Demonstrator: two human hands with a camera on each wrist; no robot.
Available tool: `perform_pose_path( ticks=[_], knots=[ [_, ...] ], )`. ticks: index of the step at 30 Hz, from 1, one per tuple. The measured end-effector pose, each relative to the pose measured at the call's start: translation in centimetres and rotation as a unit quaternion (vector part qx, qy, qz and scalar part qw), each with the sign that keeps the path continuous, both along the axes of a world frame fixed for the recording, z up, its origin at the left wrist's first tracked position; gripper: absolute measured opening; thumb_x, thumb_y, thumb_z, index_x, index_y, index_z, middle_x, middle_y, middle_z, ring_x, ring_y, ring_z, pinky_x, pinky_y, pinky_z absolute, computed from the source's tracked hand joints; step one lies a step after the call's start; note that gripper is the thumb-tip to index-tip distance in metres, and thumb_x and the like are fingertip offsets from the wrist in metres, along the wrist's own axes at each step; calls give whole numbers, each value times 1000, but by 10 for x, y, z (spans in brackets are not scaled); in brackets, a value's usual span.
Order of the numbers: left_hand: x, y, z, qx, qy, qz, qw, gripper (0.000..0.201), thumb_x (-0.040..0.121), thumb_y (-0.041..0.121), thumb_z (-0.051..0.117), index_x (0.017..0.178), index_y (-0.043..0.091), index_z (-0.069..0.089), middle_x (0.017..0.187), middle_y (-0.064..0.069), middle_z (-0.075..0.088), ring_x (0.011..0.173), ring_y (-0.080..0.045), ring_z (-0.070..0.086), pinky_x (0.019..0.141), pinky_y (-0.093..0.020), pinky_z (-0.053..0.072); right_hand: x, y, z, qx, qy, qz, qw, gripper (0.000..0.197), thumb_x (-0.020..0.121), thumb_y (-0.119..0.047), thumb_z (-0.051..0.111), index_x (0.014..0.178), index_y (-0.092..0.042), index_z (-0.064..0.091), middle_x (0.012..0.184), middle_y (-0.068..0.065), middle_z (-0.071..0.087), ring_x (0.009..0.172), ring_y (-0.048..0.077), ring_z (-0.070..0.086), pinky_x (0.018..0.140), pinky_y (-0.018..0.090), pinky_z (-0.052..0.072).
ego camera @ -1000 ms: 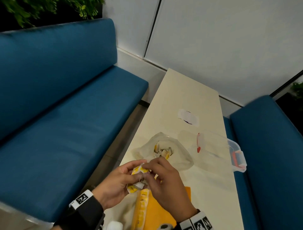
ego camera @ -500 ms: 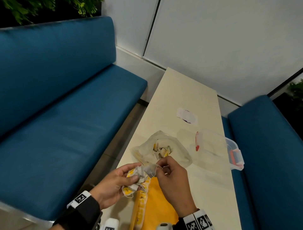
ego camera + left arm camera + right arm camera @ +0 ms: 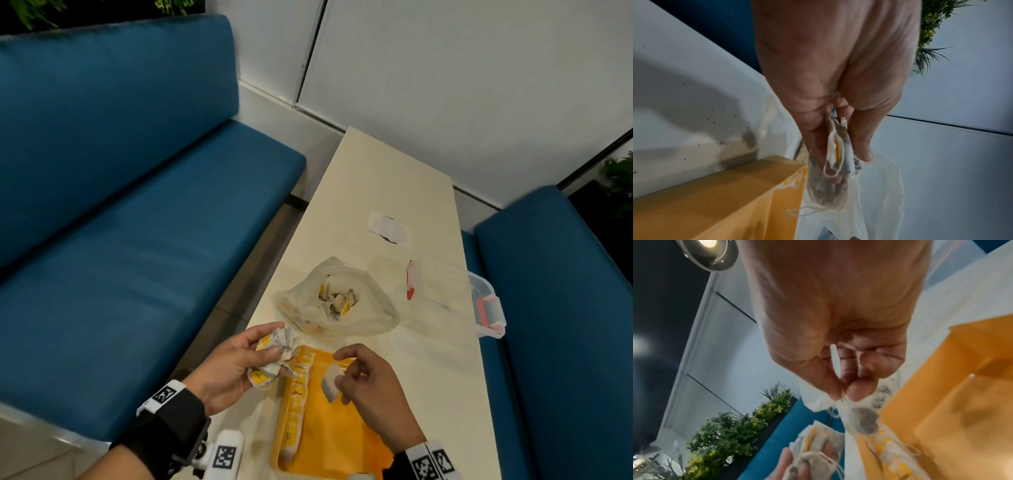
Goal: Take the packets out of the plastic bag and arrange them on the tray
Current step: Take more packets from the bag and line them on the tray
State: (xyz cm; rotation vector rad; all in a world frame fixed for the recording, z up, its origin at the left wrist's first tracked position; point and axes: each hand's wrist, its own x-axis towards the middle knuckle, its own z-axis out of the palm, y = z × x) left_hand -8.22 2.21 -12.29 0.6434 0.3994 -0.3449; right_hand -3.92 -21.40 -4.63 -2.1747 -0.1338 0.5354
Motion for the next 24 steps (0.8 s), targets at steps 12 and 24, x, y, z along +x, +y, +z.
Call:
perform_pose_path(
  ticks=[12, 24],
  knots=[
    [0, -6, -2, 1, 4, 7, 1000, 49, 86, -6, 65, 132, 10, 64, 129, -22, 68, 117, -40, 65, 85, -41, 62, -34, -19, -45, -146, 23, 57, 987, 29, 83, -7, 57, 77, -33, 68, 83, -8, 65, 77, 5, 67, 72, 21, 56],
    [-1, -18, 1, 2, -6, 27, 1000, 49, 86, -7, 65, 131, 10, 64, 126, -18, 71, 110, -37, 70, 82, -40, 64, -55, -4, -50, -126, 77, 125, 981, 13, 85, -19, 54, 82, -27, 64, 78, -3, 69, 70, 15, 65, 69, 31, 56]
  ],
)
